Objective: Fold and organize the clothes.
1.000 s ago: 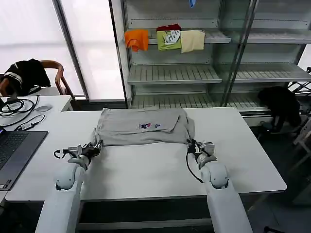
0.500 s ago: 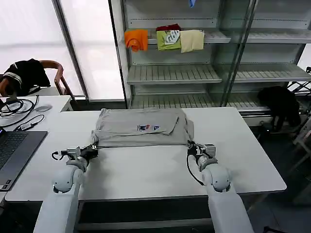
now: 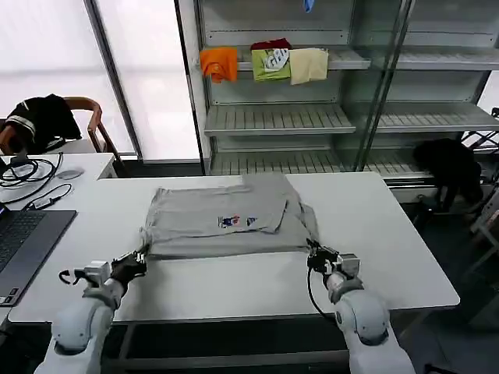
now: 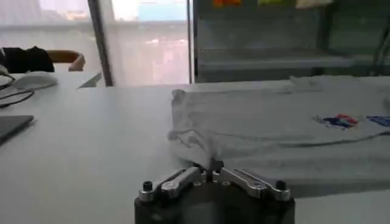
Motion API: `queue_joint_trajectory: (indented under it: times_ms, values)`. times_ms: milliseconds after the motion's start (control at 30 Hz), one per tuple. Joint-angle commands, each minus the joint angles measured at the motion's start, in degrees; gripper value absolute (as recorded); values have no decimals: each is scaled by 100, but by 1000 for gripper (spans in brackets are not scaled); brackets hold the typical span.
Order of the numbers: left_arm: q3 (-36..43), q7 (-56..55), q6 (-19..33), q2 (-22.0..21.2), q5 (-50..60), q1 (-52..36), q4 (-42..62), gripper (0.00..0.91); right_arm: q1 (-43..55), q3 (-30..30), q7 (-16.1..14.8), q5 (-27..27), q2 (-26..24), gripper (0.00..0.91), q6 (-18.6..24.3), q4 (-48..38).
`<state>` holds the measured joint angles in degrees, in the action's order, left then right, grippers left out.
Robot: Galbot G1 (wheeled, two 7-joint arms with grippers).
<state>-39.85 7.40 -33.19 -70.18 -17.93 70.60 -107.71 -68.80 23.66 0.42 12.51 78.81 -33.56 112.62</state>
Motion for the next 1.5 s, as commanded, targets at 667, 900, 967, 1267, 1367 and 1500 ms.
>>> queue_joint_trajectory:
  times_ms: [667, 900, 967, 1267, 1367, 1500]
  values:
    - [-510, -866, 18, -541, -91, 2317, -1864, 907, -2165, -56, 346, -192, -134, 907, 34, 1491]
    - [-1060, -890, 156, -615, 246, 1818, -1771, 907, -1610, 202, 531, -106, 37, 907, 74, 1830]
    - [-1259, -762, 146, -568, 195, 1630, -1700, 907, -1418, 305, 509, -142, 27, 907, 73, 1855]
    - [-446, -343, 6, -191, -404, -638, -609, 907, 1138, -17, 121, -251, 24, 907, 16, 233]
    - [63, -380, 4, -54, -330, -1426, 244, 907, 2261, -197, 37, -186, 229, 907, 12, -1000]
    - [541, -511, -5, 32, -274, -2465, 1430, 907, 3521, -474, 6, -316, 605, 907, 17, -3004]
